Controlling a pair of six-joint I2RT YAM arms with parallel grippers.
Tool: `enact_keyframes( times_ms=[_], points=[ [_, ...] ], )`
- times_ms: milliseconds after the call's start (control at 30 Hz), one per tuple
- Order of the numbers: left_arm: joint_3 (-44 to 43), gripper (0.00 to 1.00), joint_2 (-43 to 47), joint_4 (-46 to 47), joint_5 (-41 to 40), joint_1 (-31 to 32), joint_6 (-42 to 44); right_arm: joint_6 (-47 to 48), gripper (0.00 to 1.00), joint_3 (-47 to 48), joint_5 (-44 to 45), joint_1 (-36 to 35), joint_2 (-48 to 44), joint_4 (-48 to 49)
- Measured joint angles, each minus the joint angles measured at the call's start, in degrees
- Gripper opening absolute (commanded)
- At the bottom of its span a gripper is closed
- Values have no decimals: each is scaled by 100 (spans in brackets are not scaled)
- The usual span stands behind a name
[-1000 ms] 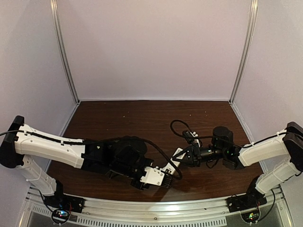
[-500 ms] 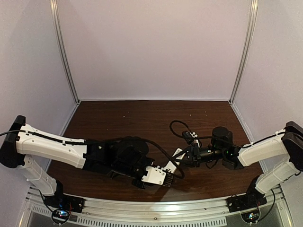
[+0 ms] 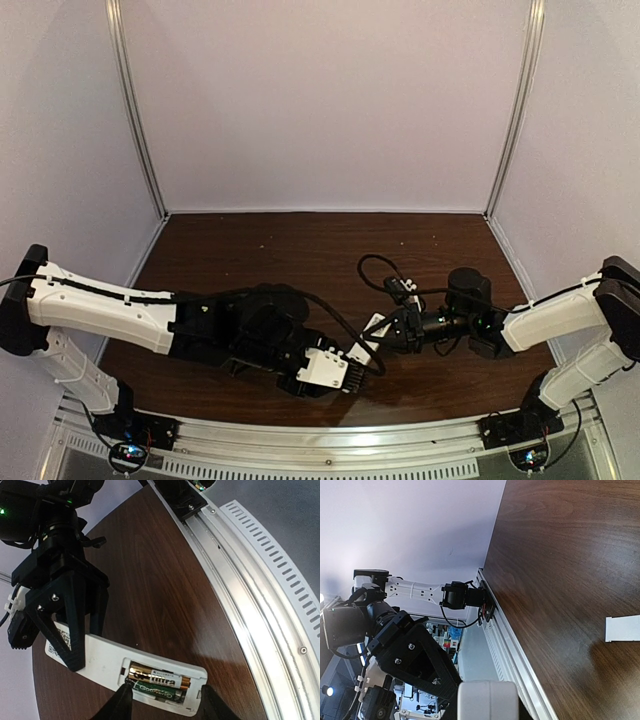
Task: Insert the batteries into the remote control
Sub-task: Load the battery into the battery compartment, then place the battery at the center of the board.
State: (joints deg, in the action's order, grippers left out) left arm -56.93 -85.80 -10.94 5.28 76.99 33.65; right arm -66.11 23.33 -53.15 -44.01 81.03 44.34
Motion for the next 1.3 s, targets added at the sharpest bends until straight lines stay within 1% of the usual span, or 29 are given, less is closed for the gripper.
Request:
enact_keyframes(
  times_ms=[267, 367, 467, 533, 633, 700, 800, 900, 1000, 1100, 1200, 1300],
  points=[
    [-173, 60, -107, 15, 0, 0, -11, 190, 0, 133, 4, -61, -2, -299],
    [-227, 60, -199, 11, -7, 0, -33, 363, 0, 221, 28, -98, -24, -568],
    [-249, 58, -273, 20, -13, -20, -127, 708, 0, 389, 162, -103, -114, -1141],
    [-210, 59, -269, 107, -11, -66, -304, 1134, 0, 702, 424, -94, -160, -1827],
    [177, 61, -87, 610, -42, -243, -715, 1878, 0, 1377, 1043, -48, -157, -2876],
    [564, 63, 138, 907, -149, -437, -1095, 2430, 0, 1971, 1628, -4, -107, -3491],
    [979, 66, 455, 1176, -409, -820, -1799, 3071, 0, 2715, 2391, 7, 144, -4041],
    [1217, 68, 678, 1344, -608, -1209, -2448, 3668, 0, 3311, 3161, -2, 511, -4544],
    [1381, 68, 798, 1438, -809, -1504, -3082, 4221, 0, 3709, 3976, -76, 844, -5045],
    [1541, 68, 824, 1519, -942, -1545, -3517, 4682, 0, 3875, 4712, -221, 1027, -5412],
    [1659, 68, 820, 1547, -1001, -1545, -3786, 5086, 0, 3945, 5438, -501, 1080, -5705],
    [1663, 68, 723, 1569, -1045, -1563, -3952, 5403, 0, 4044, 5967, -767, 1102, -5888]
  ],
)
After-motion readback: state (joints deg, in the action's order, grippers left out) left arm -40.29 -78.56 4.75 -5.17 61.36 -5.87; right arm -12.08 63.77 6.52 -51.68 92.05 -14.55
